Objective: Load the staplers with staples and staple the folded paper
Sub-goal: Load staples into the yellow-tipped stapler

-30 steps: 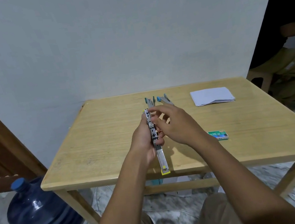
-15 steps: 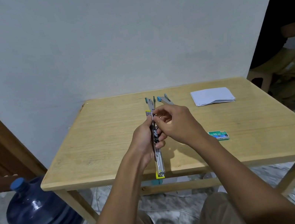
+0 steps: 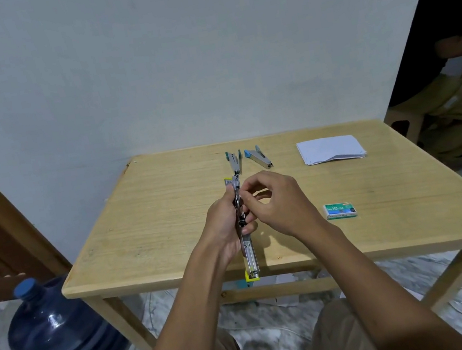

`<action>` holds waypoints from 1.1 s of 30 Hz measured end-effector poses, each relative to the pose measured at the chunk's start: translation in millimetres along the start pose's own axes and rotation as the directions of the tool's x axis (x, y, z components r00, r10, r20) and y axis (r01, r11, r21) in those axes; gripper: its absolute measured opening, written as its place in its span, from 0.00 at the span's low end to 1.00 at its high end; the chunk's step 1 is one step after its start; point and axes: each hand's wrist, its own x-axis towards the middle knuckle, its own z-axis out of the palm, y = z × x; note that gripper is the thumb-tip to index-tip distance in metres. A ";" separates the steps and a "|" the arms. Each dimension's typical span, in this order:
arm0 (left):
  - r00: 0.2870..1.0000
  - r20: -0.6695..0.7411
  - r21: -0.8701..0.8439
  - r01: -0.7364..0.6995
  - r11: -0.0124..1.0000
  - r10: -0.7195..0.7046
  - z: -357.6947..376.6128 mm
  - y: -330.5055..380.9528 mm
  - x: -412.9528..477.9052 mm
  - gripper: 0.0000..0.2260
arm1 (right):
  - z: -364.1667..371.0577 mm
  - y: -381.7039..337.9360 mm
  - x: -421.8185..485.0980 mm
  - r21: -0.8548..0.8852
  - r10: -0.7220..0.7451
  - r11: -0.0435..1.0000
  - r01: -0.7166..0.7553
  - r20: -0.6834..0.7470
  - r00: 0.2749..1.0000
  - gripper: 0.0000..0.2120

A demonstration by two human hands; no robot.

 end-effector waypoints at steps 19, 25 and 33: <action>0.988 0.140 0.011 0.059 0.998 -0.060 -3.8 4.0 -0.3 0.17 | -6.2 -1.7 0.4 0.211 0.145 0.965 -0.156 0.067 0.987 0.05; 0.993 0.104 0.034 0.047 0.998 -0.050 -2.2 4.0 -2.5 0.17 | -9.6 1.6 4.8 0.169 0.165 0.968 -0.184 0.119 0.979 0.04; 0.994 0.078 0.037 0.069 0.997 -0.072 -6.4 5.0 -1.4 0.16 | 0.0 5.0 2.2 0.003 0.084 0.996 -0.084 0.040 0.996 0.04</action>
